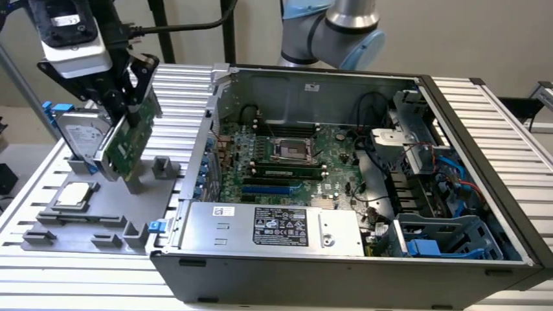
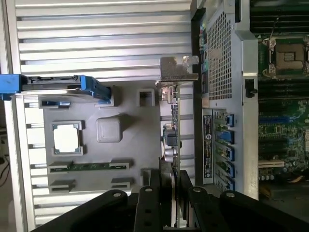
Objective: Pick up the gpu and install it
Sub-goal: 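Pick up the gpu and move the gpu toward the slot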
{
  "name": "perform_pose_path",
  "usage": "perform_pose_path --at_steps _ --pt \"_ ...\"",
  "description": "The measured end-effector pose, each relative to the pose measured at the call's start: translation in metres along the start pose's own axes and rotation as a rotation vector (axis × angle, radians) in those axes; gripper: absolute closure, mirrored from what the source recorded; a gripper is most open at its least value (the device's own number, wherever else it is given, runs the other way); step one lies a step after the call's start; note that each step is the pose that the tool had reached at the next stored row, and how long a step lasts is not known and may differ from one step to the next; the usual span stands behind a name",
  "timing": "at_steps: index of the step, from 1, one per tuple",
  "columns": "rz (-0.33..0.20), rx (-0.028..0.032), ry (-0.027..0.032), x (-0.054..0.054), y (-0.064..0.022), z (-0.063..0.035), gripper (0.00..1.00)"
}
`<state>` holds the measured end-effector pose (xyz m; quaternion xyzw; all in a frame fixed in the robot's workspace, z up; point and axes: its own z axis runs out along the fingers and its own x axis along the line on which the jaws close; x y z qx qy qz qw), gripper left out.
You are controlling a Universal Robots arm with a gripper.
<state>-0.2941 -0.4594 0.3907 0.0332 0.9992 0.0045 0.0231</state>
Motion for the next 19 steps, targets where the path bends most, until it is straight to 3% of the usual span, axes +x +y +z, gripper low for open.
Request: perform_pose_path --at_steps 10,19 --pt "0.0 0.0016 0.0236 -0.043 0.0031 -0.042 0.73" --pt "0.0 0.0036 0.0513 -0.085 0.006 -0.0583 0.73"
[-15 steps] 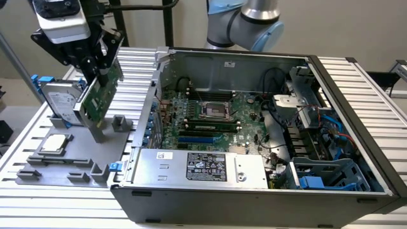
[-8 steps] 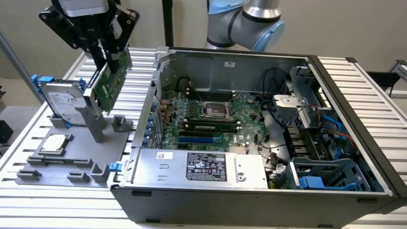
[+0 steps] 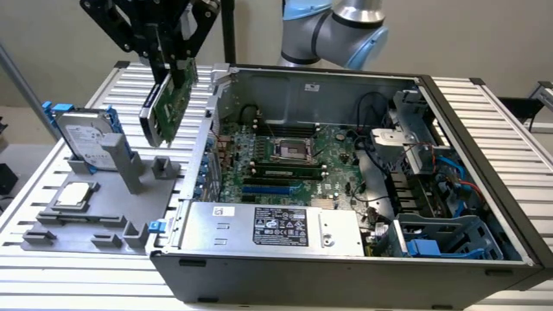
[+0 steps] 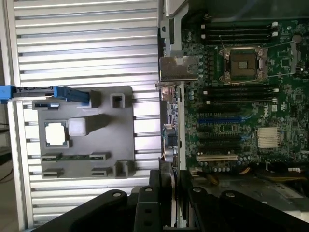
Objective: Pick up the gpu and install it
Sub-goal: 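Pick up the gpu and move the gpu toward the slot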
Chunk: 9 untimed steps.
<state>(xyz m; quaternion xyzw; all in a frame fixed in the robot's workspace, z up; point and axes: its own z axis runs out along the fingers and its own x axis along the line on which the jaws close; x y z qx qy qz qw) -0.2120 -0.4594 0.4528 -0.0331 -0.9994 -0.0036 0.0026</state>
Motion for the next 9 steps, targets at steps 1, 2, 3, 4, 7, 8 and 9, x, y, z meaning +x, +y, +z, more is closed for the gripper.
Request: perform_pose_path --at_steps 1,2,3,4,7,8,9 --pt "0.0 0.0 0.0017 -0.004 0.0003 -0.0005 0.73" --pt "0.0 -0.0001 0.0029 -0.009 0.0006 -0.0007 0.73" --pt "0.0 0.0 0.0039 -0.014 0.0009 -0.0009 0.73" --pt "0.0 0.0 0.0046 -0.018 0.0012 -0.0009 0.73" --pt "0.0 0.0003 0.0058 -0.032 0.0021 -0.001 0.73" --pt "0.0 0.0003 0.0059 -0.036 0.0024 -0.001 0.73" --pt "0.0 0.0002 0.0061 -0.041 0.0027 -0.001 0.73"
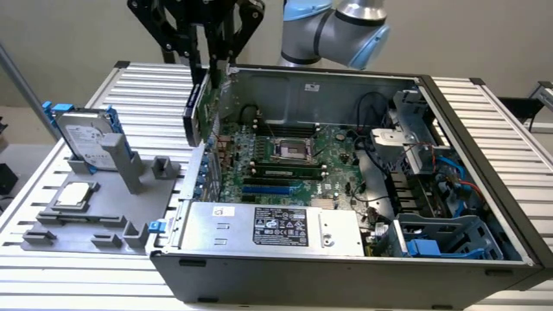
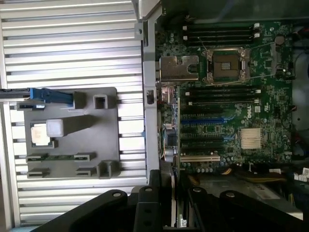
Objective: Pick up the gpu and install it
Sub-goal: 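Pick up the gpu and move the gpu toward the slot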
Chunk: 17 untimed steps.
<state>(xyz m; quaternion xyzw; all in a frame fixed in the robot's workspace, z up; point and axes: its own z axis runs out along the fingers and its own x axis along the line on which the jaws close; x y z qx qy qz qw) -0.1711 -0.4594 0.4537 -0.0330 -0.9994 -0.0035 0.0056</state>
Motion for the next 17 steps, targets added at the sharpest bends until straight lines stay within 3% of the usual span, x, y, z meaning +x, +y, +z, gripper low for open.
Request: perform_pose_path --at_steps 10,14,17 --pt "-0.002 0.0 0.0008 -0.045 0.003 0.0003 0.73" --pt "-0.002 0.0007 0.0008 -0.064 0.0043 0.0044 0.73" --pt "-0.003 0.0043 0.0005 -0.077 0.0064 0.0096 0.73"
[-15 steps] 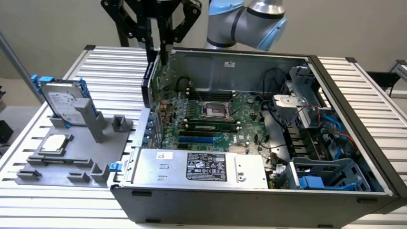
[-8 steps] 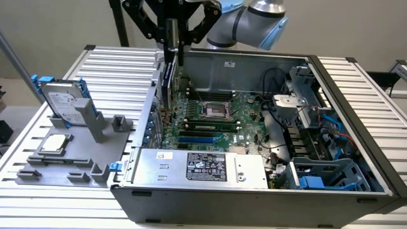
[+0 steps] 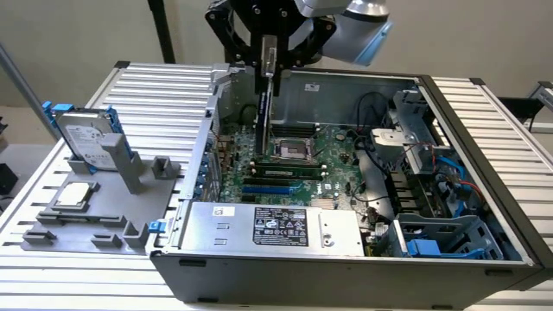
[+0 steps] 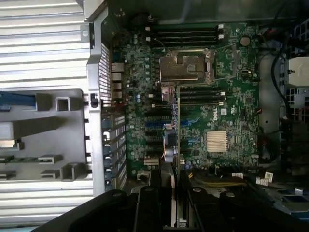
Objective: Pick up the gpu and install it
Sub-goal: 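Pick up the gpu and move the gpu toward the slot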
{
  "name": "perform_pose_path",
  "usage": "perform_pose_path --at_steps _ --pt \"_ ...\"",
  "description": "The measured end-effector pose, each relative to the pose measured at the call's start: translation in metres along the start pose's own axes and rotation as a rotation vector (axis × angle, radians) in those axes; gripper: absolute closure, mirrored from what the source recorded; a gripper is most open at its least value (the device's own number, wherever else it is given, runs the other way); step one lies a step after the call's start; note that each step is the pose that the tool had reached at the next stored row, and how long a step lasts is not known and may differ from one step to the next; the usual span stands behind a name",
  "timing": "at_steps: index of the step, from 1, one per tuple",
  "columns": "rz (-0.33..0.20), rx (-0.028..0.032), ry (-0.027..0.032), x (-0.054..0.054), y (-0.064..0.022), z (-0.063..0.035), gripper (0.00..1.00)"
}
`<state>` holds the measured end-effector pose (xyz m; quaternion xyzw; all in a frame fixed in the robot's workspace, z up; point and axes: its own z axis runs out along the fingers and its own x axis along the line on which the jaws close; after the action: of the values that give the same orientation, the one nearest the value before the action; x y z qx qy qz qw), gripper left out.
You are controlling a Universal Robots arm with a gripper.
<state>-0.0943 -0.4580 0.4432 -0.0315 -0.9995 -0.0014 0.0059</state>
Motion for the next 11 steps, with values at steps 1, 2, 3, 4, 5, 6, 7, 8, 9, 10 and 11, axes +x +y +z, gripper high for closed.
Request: perform_pose_path --at_steps 1,2,3,4,5,6,7,8,9,10,11 --pt "0.0 0.0012 -0.0001 -0.005 0.001 0.002 0.73" --pt "0.0 0.0023 -0.0001 -0.008 0.002 0.0035 0.73" --pt "-0.001 0.003 -0.0001 -0.012 0.0033 0.0053 0.73" --pt "-0.001 0.0034 -0.0002 -0.016 0.0046 0.0072 0.73" --pt "-0.001 0.0038 -0.0002 -0.019 0.006 0.0089 0.73" --pt "-0.001 0.0041 -0.0002 -0.023 0.0074 0.0107 0.73" --pt "-0.002 0.0042 -0.0003 -0.026 0.0089 0.0126 0.73" --pt "-0.002 0.0043 -0.0003 -0.029 0.0101 0.0142 0.73" --pt "-0.002 0.0044 -0.0002 -0.032 0.0116 0.0161 0.73" --pt "-0.003 0.0045 -0.0002 -0.034 0.0129 0.0179 0.73" --pt "-0.003 0.0045 -0.0002 -0.037 0.0143 0.0197 0.73"
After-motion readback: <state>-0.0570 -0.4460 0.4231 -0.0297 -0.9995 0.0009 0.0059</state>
